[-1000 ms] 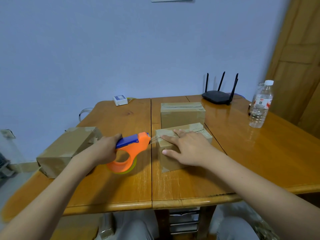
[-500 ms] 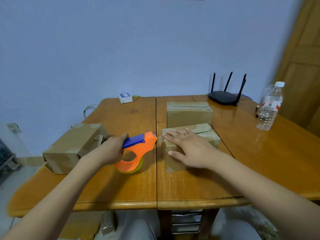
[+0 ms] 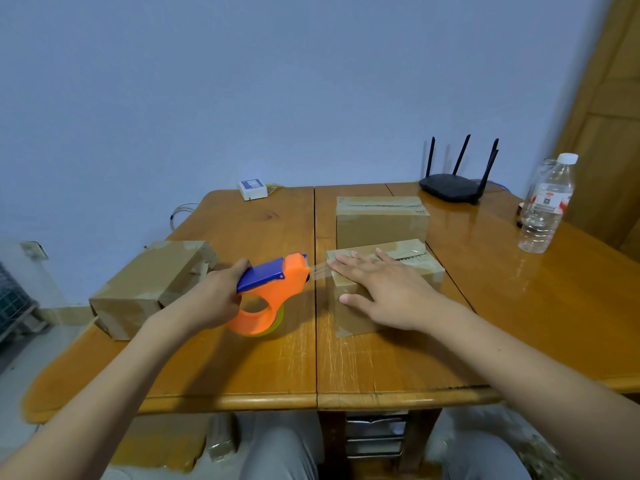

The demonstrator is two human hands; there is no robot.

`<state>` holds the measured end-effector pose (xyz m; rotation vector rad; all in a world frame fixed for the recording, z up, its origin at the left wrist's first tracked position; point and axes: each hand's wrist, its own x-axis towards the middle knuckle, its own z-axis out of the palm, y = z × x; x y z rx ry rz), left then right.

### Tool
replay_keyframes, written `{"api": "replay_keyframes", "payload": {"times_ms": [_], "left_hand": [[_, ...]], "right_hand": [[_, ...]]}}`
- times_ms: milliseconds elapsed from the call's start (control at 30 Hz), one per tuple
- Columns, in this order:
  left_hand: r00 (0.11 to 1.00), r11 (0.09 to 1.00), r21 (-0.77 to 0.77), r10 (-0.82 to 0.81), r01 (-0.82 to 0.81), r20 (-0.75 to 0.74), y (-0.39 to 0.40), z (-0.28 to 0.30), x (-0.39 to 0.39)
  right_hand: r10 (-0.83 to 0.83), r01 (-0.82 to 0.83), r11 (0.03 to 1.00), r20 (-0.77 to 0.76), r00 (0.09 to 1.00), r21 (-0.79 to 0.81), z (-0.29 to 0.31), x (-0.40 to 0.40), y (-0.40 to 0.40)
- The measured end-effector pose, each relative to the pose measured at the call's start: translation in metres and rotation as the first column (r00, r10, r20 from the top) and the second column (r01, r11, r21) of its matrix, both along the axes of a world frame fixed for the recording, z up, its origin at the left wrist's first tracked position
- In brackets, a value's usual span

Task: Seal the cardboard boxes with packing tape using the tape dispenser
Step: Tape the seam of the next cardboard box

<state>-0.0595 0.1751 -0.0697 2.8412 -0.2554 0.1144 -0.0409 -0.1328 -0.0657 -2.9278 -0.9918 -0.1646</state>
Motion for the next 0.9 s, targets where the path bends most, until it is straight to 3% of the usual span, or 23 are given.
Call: {"api": "replay_keyframes", "payload": {"times_ms": [733,900], "left_hand": [[0.999,1.000,-0.008,0.005,-0.005,-0.033,0.010,-0.002,-0.002],[0.991,0.991,0.080,0.111,-0.105,-0.073,0.032,-0.007,-0.009]], "right_hand": [[-0.005,0.004,1.000,0.007,1.000,0.016,-0.001,0.001,-0.001],[-0.018,0.018,1.000,0.000,1.000,0.011,-0.001,0.003,-0.001]]}}
